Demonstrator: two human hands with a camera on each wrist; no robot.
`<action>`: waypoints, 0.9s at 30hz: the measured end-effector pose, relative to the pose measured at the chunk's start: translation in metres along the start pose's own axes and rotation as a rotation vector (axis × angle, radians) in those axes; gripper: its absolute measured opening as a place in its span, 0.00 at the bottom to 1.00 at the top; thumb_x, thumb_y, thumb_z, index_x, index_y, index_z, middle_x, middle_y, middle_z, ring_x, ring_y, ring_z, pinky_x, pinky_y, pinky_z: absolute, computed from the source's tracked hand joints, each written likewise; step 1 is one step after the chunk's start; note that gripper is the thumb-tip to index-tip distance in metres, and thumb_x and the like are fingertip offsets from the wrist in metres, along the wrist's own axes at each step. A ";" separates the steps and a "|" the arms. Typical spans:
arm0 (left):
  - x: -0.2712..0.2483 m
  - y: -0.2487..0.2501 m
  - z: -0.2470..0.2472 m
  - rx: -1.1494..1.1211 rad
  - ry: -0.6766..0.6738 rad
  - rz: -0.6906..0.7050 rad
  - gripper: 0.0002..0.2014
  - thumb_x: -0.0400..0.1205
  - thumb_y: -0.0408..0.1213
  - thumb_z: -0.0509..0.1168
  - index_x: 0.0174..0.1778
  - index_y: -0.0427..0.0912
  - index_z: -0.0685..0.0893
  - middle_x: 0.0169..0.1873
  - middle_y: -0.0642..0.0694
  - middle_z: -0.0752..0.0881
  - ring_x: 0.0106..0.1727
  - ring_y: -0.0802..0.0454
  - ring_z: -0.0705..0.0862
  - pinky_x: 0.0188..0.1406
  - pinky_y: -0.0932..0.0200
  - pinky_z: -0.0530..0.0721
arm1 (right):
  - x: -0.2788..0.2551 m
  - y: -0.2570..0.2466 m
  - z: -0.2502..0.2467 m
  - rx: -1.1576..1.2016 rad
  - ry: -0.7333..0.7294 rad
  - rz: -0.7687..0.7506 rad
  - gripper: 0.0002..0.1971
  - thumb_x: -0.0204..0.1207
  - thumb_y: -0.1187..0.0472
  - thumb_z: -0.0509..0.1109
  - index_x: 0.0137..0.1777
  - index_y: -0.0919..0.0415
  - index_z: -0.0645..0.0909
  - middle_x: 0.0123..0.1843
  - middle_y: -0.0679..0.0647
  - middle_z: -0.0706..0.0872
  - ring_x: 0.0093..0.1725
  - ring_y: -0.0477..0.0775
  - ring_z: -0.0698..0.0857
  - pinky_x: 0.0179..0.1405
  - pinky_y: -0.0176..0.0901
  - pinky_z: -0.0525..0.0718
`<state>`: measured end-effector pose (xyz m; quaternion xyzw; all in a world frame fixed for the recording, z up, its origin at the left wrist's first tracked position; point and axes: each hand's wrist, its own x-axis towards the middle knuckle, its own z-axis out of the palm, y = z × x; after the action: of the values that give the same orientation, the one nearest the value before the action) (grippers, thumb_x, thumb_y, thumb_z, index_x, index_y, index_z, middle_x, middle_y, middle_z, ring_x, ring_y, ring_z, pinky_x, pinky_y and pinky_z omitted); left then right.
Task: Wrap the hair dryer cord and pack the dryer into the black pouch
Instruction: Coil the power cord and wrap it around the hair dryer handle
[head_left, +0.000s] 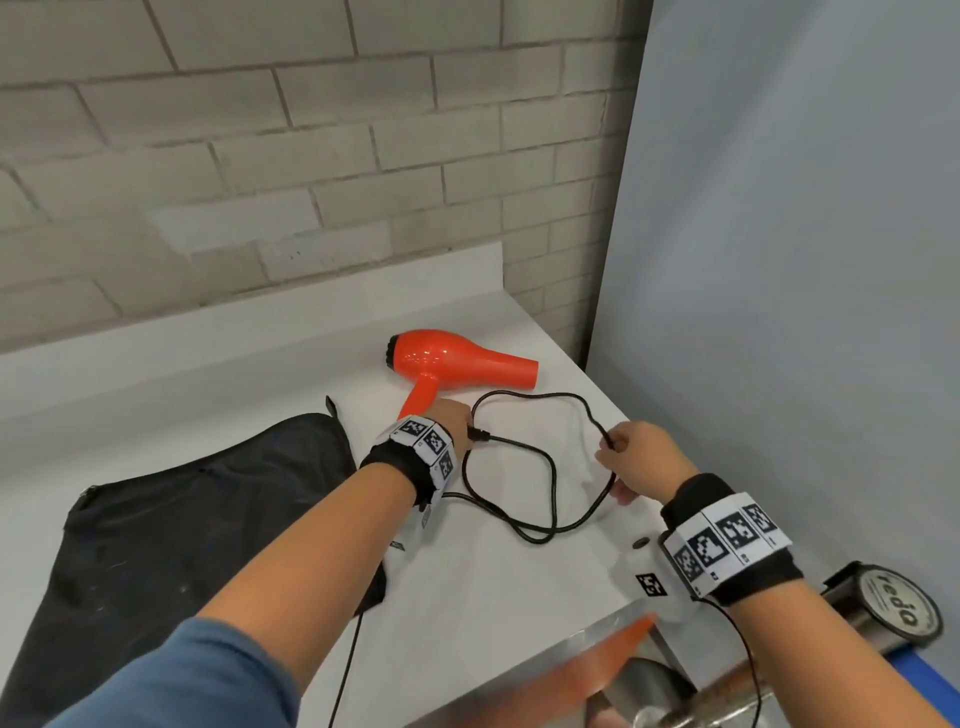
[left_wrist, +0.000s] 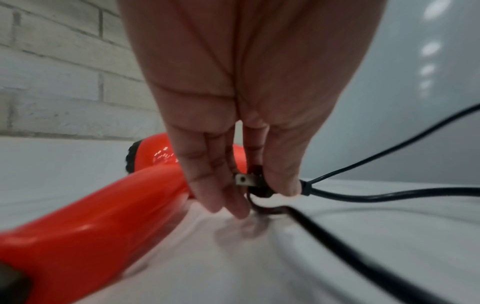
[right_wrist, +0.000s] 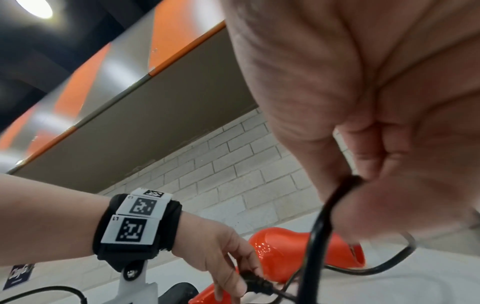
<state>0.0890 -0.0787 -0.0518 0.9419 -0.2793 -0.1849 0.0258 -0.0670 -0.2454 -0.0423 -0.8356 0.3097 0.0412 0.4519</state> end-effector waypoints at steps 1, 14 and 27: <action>-0.004 0.004 -0.002 -0.069 0.034 0.016 0.15 0.79 0.36 0.63 0.62 0.39 0.78 0.58 0.41 0.82 0.60 0.44 0.80 0.55 0.59 0.76 | -0.004 -0.003 0.000 0.044 0.038 -0.072 0.04 0.78 0.66 0.63 0.50 0.65 0.77 0.42 0.59 0.81 0.23 0.53 0.81 0.18 0.35 0.83; -0.045 0.050 0.000 -0.889 0.112 0.292 0.13 0.75 0.26 0.64 0.54 0.39 0.84 0.48 0.45 0.85 0.45 0.56 0.81 0.41 0.74 0.79 | -0.012 -0.015 0.013 -0.156 -0.161 -0.420 0.05 0.79 0.61 0.63 0.42 0.57 0.78 0.45 0.55 0.79 0.29 0.46 0.76 0.28 0.31 0.78; -0.011 0.041 0.011 -1.065 0.127 -0.011 0.15 0.82 0.37 0.60 0.28 0.41 0.76 0.25 0.45 0.78 0.19 0.62 0.80 0.22 0.70 0.80 | -0.018 0.020 -0.015 -0.431 -0.146 -0.236 0.22 0.77 0.73 0.51 0.48 0.54 0.85 0.44 0.51 0.85 0.48 0.53 0.81 0.47 0.36 0.74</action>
<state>0.0553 -0.1072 -0.0525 0.8093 -0.1398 -0.2436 0.5158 -0.0957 -0.2561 -0.0419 -0.9378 0.1606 0.1132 0.2862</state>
